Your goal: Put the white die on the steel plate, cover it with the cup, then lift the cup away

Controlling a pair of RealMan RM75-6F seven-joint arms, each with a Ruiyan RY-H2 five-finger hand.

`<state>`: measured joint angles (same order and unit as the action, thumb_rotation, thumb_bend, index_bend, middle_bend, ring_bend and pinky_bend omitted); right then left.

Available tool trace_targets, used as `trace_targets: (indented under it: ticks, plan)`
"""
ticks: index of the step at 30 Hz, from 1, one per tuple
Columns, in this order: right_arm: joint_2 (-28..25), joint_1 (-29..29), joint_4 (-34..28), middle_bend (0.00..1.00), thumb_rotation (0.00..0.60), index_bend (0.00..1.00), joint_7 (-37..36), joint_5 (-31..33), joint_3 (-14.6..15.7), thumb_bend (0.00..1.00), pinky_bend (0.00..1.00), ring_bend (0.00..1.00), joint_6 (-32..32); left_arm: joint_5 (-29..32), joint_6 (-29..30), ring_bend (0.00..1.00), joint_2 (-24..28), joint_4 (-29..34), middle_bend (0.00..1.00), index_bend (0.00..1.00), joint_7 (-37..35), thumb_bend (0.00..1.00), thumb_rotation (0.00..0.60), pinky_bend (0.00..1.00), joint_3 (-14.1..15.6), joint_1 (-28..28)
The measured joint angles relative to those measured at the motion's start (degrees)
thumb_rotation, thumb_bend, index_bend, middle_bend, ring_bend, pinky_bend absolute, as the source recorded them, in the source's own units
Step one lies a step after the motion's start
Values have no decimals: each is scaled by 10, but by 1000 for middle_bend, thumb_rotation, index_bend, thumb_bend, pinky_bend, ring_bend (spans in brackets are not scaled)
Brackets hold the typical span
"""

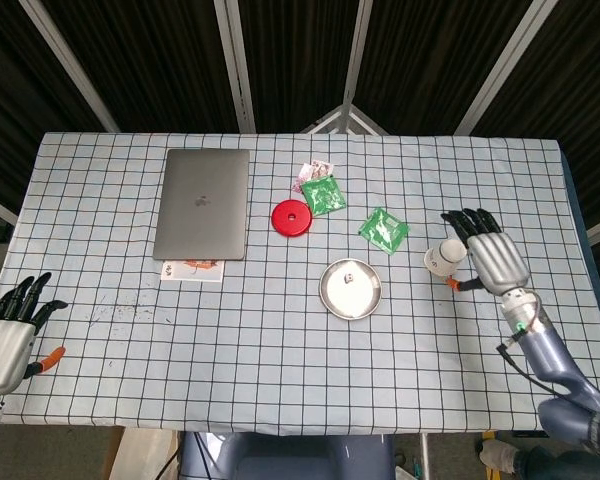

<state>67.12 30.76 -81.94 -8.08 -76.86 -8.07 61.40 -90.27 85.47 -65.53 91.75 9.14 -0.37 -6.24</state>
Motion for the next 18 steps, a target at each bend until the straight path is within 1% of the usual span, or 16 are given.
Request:
trace_targets:
  ticks: [2, 4, 6, 9, 13, 15, 18]
  plan:
    - [-25, -33, -36, 122, 600, 70, 3, -8, 10, 40, 0, 48, 41, -1, -1, 0, 4, 4, 0, 296, -5, 275, 600, 128, 1, 0]
    - [-51, -77, -67, 122, 600, 70, 17, -16, 29, 40, 0, 48, 88, -4, 1, 0, 8, 6, 0, 296, -10, 275, 600, 128, 3, 1]
    - [-72, -123, -96, 122, 600, 69, 44, -23, 52, 40, 0, 48, 132, -8, 7, 0, 12, 8, 0, 296, -17, 275, 600, 128, 4, 3]
    - [-89, -180, -128, 122, 600, 70, 83, -34, 81, 41, 0, 48, 192, -13, 21, 0, 17, 10, 0, 295, -30, 275, 600, 128, 5, 9]
    - [-90, -242, -144, 122, 600, 86, 126, -61, 110, 41, 0, 48, 274, -25, 45, 0, 23, 8, 0, 295, -54, 275, 600, 128, 5, 17]
    - [-85, -263, -144, 122, 600, 88, 147, -73, 118, 41, 0, 48, 302, -33, 58, 0, 26, 5, 0, 294, -66, 275, 600, 128, 6, 21]
    - [-78, -282, -143, 122, 600, 89, 174, -87, 124, 41, 0, 48, 324, -39, 75, 0, 28, 0, 0, 294, -80, 275, 600, 128, 5, 27]
